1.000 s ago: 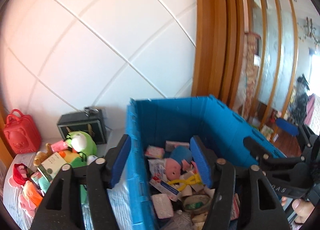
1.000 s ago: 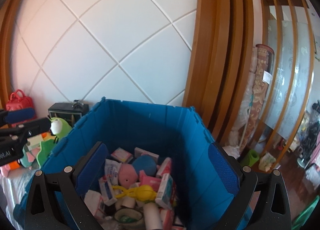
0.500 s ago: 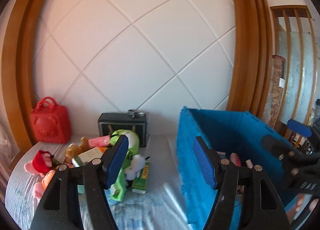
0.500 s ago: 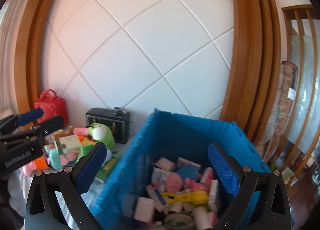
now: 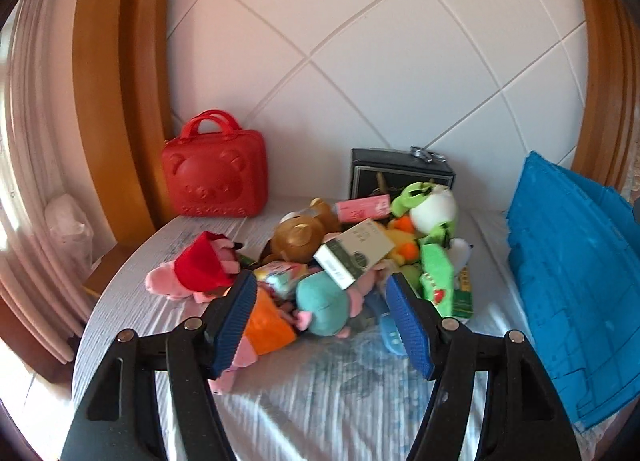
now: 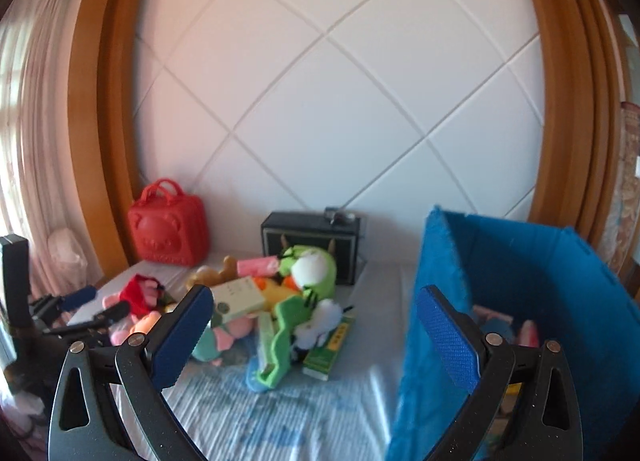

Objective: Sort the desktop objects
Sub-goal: 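Move both tools back to the pile toward the pink pig plush, then grasp the pink pig plush in orange dress with both tools together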

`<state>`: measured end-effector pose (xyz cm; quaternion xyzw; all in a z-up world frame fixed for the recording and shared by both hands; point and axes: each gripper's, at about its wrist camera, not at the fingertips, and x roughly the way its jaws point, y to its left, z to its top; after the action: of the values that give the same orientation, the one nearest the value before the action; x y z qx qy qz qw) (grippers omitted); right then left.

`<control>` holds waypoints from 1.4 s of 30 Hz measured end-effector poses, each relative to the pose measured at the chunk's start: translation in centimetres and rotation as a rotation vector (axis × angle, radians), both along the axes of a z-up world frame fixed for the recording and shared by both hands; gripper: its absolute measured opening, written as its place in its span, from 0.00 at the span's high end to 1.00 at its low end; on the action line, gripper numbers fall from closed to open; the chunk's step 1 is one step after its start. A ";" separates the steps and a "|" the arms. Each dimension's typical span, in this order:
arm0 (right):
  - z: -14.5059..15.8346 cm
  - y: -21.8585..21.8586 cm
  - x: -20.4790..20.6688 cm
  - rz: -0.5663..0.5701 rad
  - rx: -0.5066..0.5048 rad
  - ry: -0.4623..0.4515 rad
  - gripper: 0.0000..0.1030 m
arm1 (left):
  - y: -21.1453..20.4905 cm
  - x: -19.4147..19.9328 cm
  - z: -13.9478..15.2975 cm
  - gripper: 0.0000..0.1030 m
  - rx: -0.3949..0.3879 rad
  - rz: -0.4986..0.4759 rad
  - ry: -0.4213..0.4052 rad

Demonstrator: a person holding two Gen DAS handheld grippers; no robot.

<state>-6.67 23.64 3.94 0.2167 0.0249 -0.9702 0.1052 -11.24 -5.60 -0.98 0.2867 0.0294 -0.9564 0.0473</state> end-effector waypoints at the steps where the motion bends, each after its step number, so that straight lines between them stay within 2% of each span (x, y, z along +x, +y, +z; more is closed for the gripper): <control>1: -0.7 -0.7 -0.4 0.001 0.005 -0.016 0.00 | -1.4 -0.1 -0.7 0.36 -0.002 0.021 -0.015; 6: -6.1 -5.1 -3.8 0.043 0.022 -0.162 0.00 | -8.5 -1.1 -5.3 0.36 0.011 0.133 -0.121; 10: -10.7 -9.1 -6.9 0.108 0.021 -0.284 0.00 | -12.3 -1.9 -9.4 0.36 0.048 0.198 -0.210; 17: -17.3 -16.3 -10.6 0.268 0.012 -0.432 0.00 | -14.4 -3.7 -15.7 0.36 0.121 0.238 -0.332; 21: -20.2 -20.7 -12.8 0.342 0.064 -0.509 0.00 | -14.3 -5.6 -18.4 0.36 0.166 0.237 -0.373; 24: -21.6 -23.5 -13.9 0.414 0.089 -0.531 0.00 | -13.9 -7.2 -20.7 0.36 0.184 0.234 -0.431; 27: -22.6 -26.3 -14.7 0.496 0.121 -0.527 0.00 | -13.6 -8.2 -22.1 0.36 0.109 0.262 -0.446; 28: -22.9 -27.2 -14.9 0.521 0.136 -0.527 0.00 | -13.8 -8.4 -22.4 0.32 0.101 0.264 -0.446; 32: -24.4 -30.7 -15.8 0.614 0.168 -0.547 0.00 | -15.4 -9.1 -23.2 0.16 0.110 0.223 -0.457; 35: -25.4 -33.1 -16.4 0.641 0.203 -0.545 0.00 | -16.3 -9.6 -23.3 0.13 0.144 0.191 -0.475; 37: -26.6 -34.2 -17.1 0.650 0.210 -0.586 0.00 | -16.0 -9.6 -23.4 0.13 0.160 0.191 -0.487; 38: -27.5 -34.5 -17.5 0.651 0.209 -0.621 0.00 | -15.6 -9.5 -23.5 0.13 0.161 0.194 -0.487; 42: -29.3 -34.7 -17.8 0.664 0.237 -0.653 0.00 | -14.5 -10.2 -24.6 0.10 0.132 0.242 -0.490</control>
<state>-24.45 -11.06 -25.40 0.5008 0.1690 -0.7558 0.3865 -21.39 -20.10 -25.60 0.5062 0.1131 -0.8421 0.1480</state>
